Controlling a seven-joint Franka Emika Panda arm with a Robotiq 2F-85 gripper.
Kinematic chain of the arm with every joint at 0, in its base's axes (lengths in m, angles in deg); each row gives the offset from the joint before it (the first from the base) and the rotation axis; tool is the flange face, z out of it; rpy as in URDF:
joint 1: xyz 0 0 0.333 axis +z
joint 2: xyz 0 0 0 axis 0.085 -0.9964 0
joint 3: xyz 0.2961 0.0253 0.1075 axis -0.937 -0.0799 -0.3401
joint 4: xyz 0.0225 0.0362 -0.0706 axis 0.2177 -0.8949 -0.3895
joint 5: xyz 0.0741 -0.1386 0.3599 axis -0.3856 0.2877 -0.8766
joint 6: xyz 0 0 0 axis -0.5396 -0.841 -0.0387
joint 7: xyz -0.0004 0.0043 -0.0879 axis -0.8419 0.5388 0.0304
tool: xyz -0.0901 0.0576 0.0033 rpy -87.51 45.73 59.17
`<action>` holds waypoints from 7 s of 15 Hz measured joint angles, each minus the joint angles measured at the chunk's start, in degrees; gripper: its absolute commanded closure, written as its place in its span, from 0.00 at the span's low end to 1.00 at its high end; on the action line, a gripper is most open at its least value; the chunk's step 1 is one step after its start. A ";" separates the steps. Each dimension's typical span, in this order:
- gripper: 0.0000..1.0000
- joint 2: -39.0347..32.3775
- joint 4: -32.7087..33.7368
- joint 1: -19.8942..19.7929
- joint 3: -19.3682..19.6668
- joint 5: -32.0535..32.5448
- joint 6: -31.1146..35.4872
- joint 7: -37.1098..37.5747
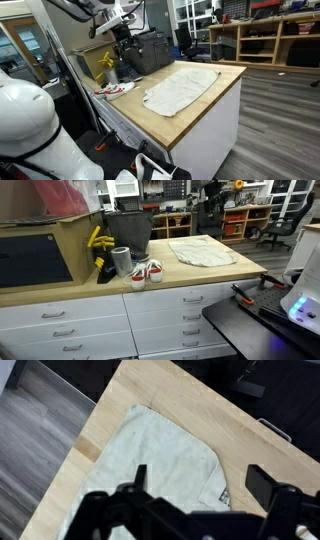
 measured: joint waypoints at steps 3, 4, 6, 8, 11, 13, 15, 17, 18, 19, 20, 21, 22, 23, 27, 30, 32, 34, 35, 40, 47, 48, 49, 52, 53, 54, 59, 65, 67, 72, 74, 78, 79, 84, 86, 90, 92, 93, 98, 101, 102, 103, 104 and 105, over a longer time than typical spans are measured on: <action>0.00 0.00 0.00 0.00 0.00 0.00 0.01 0.00; 0.00 0.00 0.00 0.00 0.00 0.00 0.01 0.00; 0.00 0.00 0.00 0.00 0.00 0.00 0.01 0.00; 0.00 0.00 0.00 0.00 0.00 0.00 0.01 0.00; 0.00 0.00 0.00 0.00 0.00 0.00 0.01 0.00; 0.00 0.00 0.00 0.00 0.00 0.00 0.01 0.00; 0.00 0.00 0.00 0.00 0.00 0.00 0.01 0.00; 0.00 0.00 0.00 0.00 0.00 0.00 0.01 0.00; 0.00 0.00 0.00 0.00 0.00 0.00 0.01 0.00; 0.00 0.00 0.00 0.02 0.05 0.00 0.01 0.00; 0.00 -0.03 0.00 0.06 0.06 0.00 0.04 0.03; 0.00 -0.16 0.07 0.16 0.06 0.00 0.05 0.24; 0.00 -0.49 0.29 0.30 0.05 -0.04 0.05 0.60; 0.00 -1.12 0.70 0.46 0.05 -0.11 -0.05 1.54; 0.00 -5.41 3.96 0.60 0.09 -1.43 -0.65 7.38; 0.00 -8.63 5.76 0.60 0.38 -3.85 -0.51 9.93; 0.00 -9.91 5.68 0.60 0.76 -4.70 1.17 10.34; 0.00 -10.53 4.75 0.57 1.35 -4.95 4.70 10.34; 0.00 -10.62 3.86 0.55 1.72 -4.95 6.98 10.34; 0.00 -11.33 2.09 0.51 2.43 -4.94 7.46 9.21; 0.00 -11.46 1.91 0.59 2.43 -4.91 7.74 9.33; 0.00 -11.57 1.52 0.66 2.43 -4.91 8.58 9.38; 0.00 -11.79 1.02 0.75 2.41 -4.90 9.69 9.60; 0.00 -13.25 -0.78 0.82 2.39 -4.94 14.42 10.93; 0.00 -13.76 -1.46 0.78 2.42 -4.97 16.29 11.45; 0.00 -14.23 -2.23 0.72 2.55 -5.00 18.34 11.68; 0.00 -15.69 -7.68 0.45 4.35 -5.00 28.71 13.50; 0.00 -17.40 -12.73 -0.02 5.64 -6.34 36.60 14.09; 0.00 -18.16 -14.03 -0.04 6.00 -7.16 39.25 15.40; 0.00 -21.10 -15.02 -0.20 8.85 -7.13 42.30 18.65; 0.00 -22.09 -15.01 -0.27 10.48 -6.76 42.35 19.65; 0.00 -22.59 -14.78 -0.98 13.32 -6.73 41.60 19.72; 0.00 -22.59 -14.60 -1.10 14.12 -6.63 41.10 20.03; 0.00 -23.20 -13.25 -2.48 18.04 -5.31 39.16 24.47; 0.00 -23.98 -12.56 -3.03 19.42 -4.69 39.16 26.22; 0.00 -25.37 -11.71 -3.85 21.89 -3.19 39.20 28.22; 0.00 -25.96 -11.66 -4.17 22.64 -3.09 39.21 28.51; 0.00 -26.10 -11.82 -4.49 22.67 -3.25 39.89 28.51; 0.00 -26.17 -13.32 -5.85 22.03 -8.12 43.29 27.26; 0.00 -26.48 -14.09 -6.29 21.87 -9.99 45.18 26.83; 0.00 -26.67 -14.21 -6.37 21.87 -10.23 45.58 26.83; 0.00 -26.85 -14.28 -6.41 21.87 -10.43 45.92 26.83; 0.00 -27.02 -14.32 -6.45 21.87 -10.54 46.30 26.83; 0.00 -27.20 -14.34 -6.49 21.87 -10.61 46.66 26.83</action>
